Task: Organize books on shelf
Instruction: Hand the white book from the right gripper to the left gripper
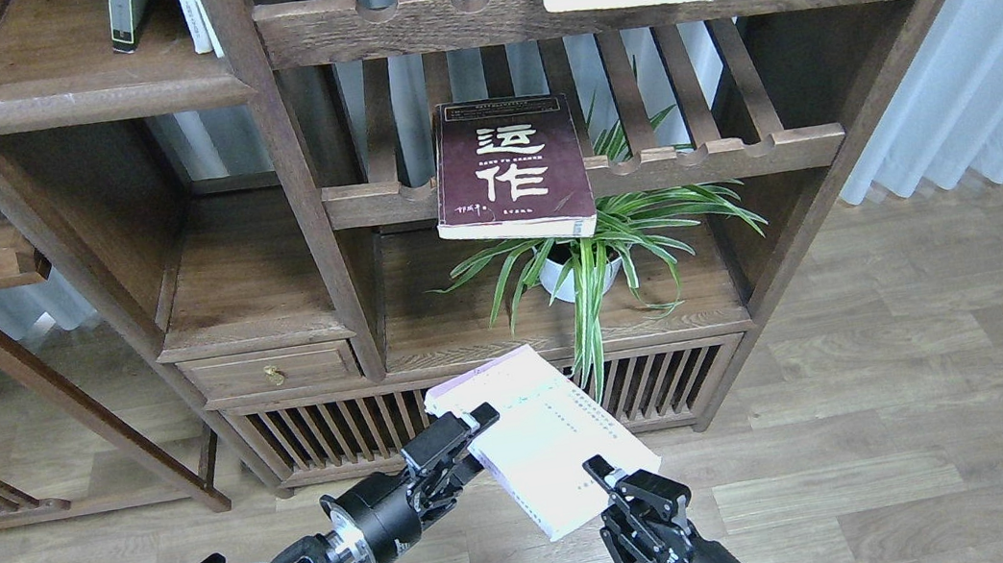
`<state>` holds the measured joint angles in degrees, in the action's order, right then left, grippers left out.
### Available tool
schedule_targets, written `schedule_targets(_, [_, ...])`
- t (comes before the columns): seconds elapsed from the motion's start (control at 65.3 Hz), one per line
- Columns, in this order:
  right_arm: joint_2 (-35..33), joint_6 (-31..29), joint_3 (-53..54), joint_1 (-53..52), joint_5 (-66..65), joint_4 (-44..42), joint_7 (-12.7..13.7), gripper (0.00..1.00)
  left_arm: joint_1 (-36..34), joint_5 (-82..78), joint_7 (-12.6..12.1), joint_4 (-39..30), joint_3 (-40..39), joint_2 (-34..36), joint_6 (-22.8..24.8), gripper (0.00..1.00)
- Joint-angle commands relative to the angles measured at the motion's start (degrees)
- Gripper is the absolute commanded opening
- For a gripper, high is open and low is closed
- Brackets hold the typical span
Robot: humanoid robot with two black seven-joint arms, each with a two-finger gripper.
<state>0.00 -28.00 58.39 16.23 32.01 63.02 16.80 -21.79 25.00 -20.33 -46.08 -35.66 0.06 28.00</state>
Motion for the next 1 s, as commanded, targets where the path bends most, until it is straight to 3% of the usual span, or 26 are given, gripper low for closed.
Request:
schedule_targets(0.0, [0.00, 0.00, -0.03, 0.03, -0.02, 0.00, -0.01, 0.08, 0.00, 0.05, 0.03, 0.38, -0.11, -0.06, 0.00, 1.00])
schedule_targets(0.23, [0.00, 0.00, -0.03, 0.12, -0.45, 0.00, 0.07, 0.10, 0.53, -0.03, 2.04, 1.17, -0.20, -0.06, 0.00, 1.00])
schedule_targets(0.368, [0.00, 0.00, -0.03, 0.20, -0.45, 0.00, 0.08, 0.10, 0.61, -0.39, 2.05, 1.17, -0.12, -0.06, 0.00, 1.00])
schedule_targets(0.643, [0.00, 0.00, -1.27, 0.55, -0.63, -0.09, 0.08, 0.10, 0.53, -0.39, 2.13, 1.17, 0.77, -0.06, 0.00, 0.90])
schedule_targets(0.95, [0.00, 0.00, -1.27, 0.64, -1.25, -0.18, 0.08, 0.10, 0.61, 0.05, 2.05, 0.99, 0.85, -0.06, 0.00, 0.48])
schedule_targets(0.965, [0.00, 0.00, -1.27, 0.64, -1.16, -0.18, 0.08, 0.10, 0.61, -0.03, 2.05, 0.90, 0.85, -0.06, 0.00, 0.44])
schedule_targets(0.98, [0.00, 0.00, -1.27, 0.64, -1.24, -0.18, 0.08, 0.10, 0.70, 0.05, 2.05, 0.90, 0.85, -0.06, 0.00, 0.32])
